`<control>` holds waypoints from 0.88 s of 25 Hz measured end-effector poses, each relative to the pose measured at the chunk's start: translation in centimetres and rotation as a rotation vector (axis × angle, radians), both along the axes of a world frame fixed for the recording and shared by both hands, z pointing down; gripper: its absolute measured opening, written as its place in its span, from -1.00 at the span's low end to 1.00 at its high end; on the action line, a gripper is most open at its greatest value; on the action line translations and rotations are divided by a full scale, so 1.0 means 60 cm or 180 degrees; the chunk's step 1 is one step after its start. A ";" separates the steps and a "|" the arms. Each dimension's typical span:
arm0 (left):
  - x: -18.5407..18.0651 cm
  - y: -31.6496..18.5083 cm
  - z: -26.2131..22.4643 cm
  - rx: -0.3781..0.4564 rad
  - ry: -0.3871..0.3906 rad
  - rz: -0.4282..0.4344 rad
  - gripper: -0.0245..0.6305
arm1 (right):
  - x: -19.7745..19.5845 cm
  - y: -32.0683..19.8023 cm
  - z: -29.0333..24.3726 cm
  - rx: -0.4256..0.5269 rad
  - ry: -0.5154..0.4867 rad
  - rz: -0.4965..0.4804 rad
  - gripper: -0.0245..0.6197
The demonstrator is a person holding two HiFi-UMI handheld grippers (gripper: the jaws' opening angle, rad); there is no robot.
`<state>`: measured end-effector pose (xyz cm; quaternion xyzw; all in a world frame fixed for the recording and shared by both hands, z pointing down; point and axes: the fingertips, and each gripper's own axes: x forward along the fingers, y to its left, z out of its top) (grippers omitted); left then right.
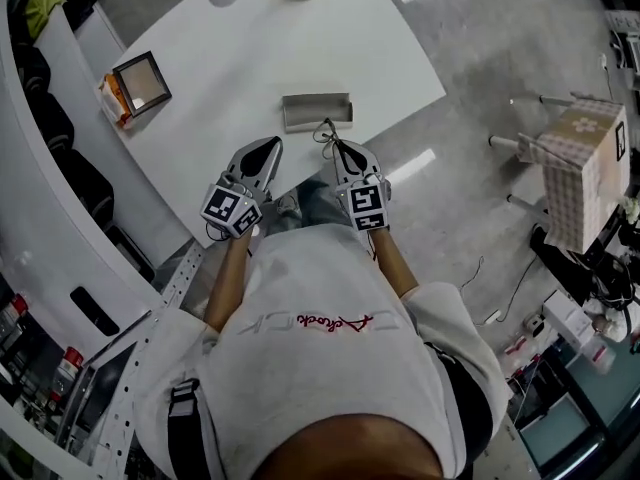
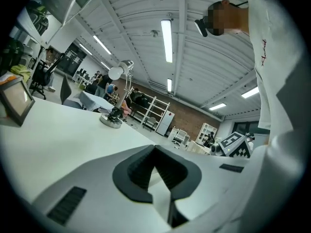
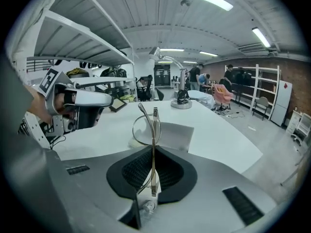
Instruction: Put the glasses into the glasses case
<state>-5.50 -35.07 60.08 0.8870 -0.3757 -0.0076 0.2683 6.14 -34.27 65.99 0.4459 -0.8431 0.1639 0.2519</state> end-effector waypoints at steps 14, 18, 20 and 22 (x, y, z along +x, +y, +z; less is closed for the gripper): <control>-0.045 -0.005 0.014 -0.0094 0.0028 -0.0299 -0.94 | -0.041 -0.042 0.012 0.0673 0.1611 -0.1746 -0.88; -0.044 -0.007 0.010 -0.0075 0.0059 -0.0301 -0.94 | -0.049 -0.048 0.015 0.0936 0.2077 -0.2098 -0.88; -0.046 -0.007 0.005 -0.0047 0.0074 -0.0311 -0.94 | -0.051 -0.055 0.021 0.0950 0.2159 -0.2117 -0.88; -0.050 -0.007 0.002 -0.0032 0.0077 -0.0332 -0.94 | -0.053 -0.065 0.024 0.0963 0.2212 -0.2130 -0.88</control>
